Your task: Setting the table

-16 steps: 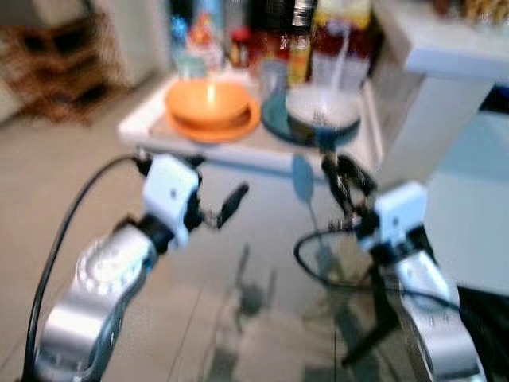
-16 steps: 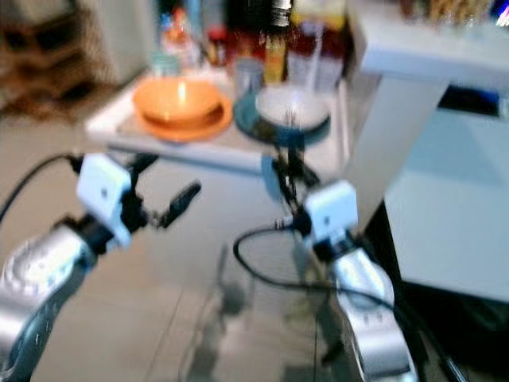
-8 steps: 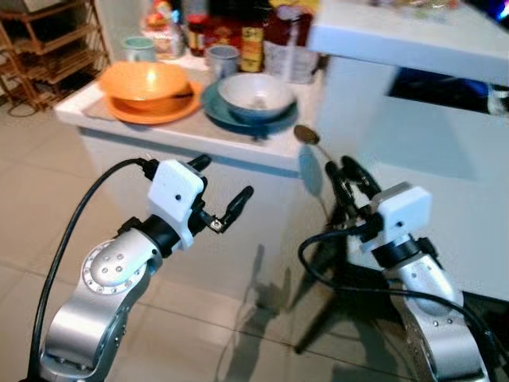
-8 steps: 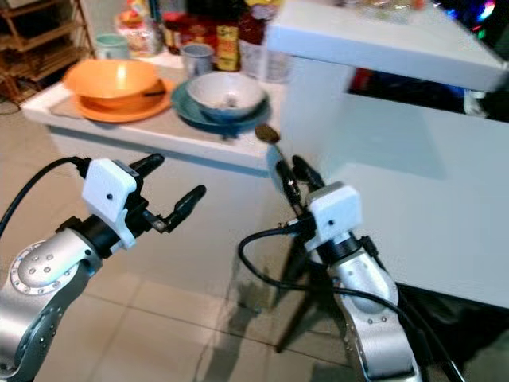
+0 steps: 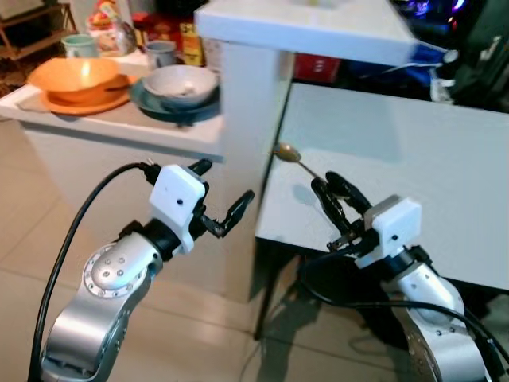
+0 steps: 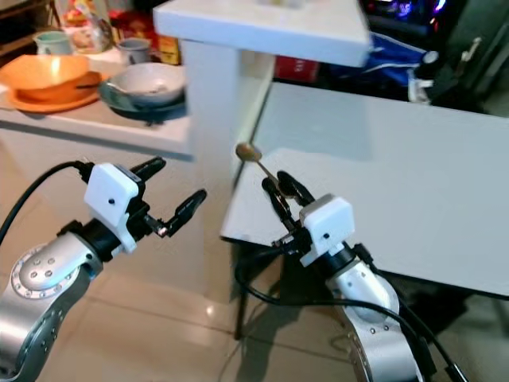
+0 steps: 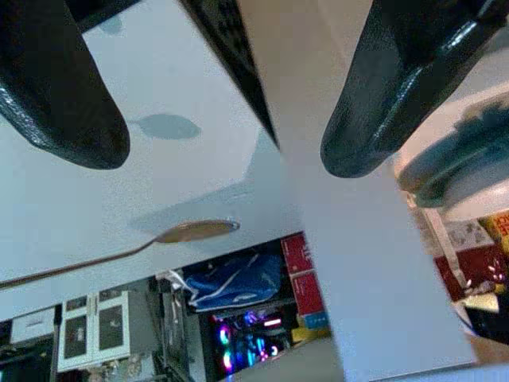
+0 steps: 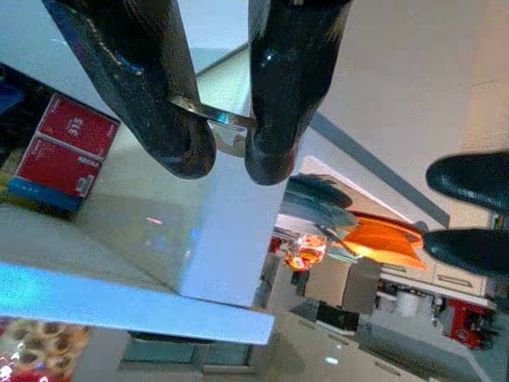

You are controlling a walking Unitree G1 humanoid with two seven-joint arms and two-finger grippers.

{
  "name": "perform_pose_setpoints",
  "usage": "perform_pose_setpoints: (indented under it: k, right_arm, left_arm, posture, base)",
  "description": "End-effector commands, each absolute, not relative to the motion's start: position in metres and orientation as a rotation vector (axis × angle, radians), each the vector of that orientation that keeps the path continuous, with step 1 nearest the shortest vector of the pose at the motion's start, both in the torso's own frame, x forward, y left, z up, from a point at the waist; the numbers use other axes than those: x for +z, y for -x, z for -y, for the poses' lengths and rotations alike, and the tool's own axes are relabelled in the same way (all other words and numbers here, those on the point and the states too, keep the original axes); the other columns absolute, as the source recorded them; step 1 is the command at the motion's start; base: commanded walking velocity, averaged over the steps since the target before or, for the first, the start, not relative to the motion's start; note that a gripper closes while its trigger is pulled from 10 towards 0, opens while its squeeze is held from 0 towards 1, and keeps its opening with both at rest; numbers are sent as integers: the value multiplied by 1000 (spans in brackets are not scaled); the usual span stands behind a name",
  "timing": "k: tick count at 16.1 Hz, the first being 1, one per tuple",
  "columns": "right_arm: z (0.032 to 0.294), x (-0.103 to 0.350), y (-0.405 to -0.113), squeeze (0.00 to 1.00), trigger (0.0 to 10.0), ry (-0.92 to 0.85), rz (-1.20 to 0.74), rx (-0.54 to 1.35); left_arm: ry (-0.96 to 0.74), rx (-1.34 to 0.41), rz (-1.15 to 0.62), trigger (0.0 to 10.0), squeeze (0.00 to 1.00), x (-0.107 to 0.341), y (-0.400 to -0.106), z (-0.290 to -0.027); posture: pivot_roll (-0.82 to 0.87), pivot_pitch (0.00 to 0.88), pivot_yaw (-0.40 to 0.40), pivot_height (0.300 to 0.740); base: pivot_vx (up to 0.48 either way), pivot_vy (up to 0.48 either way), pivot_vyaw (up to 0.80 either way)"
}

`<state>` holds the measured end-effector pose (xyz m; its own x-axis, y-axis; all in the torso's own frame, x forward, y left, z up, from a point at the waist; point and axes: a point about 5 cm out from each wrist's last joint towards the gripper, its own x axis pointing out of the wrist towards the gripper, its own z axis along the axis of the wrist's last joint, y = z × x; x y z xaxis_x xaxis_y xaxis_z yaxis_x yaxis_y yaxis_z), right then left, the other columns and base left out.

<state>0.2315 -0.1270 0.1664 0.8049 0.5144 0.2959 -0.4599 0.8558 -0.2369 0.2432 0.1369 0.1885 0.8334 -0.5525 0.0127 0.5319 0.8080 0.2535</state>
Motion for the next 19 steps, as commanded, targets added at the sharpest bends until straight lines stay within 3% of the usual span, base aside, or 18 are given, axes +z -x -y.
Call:
perform_pose_setpoints:
  k: [1, 4, 7, 19]
  right_arm:
    - [132, 166, -235, 0, 10000, 181, 347, 491]
    - [153, 159, -255, 0, 10000, 261, 289, 284]
    - [160, 162, -268, 0, 10000, 271, 288, 188]
    - [164, 161, -280, 0, 10000, 235, 272, 114]
  left_arm:
    - [-271, -541, 83, 10000, 0, 188, -247, -142]
    - [-274, -361, 84, 10000, 0, 186, -263, -157]
    - [-272, -353, 100, 10000, 0, 187, -266, -154]
    - [-291, -336, 105, 10000, 0, 186, -269, -152]
  posture:
    - [91, 0, -21, 740]
    - [75, 1, -12, 740]
    - [72, 8, -8, 740]
    - [73, 19, -14, 740]
  base:
    - [0, -480, 0]
    - [0, -480, 0]
    - [0, -480, 0]
    - [0, -480, 0]
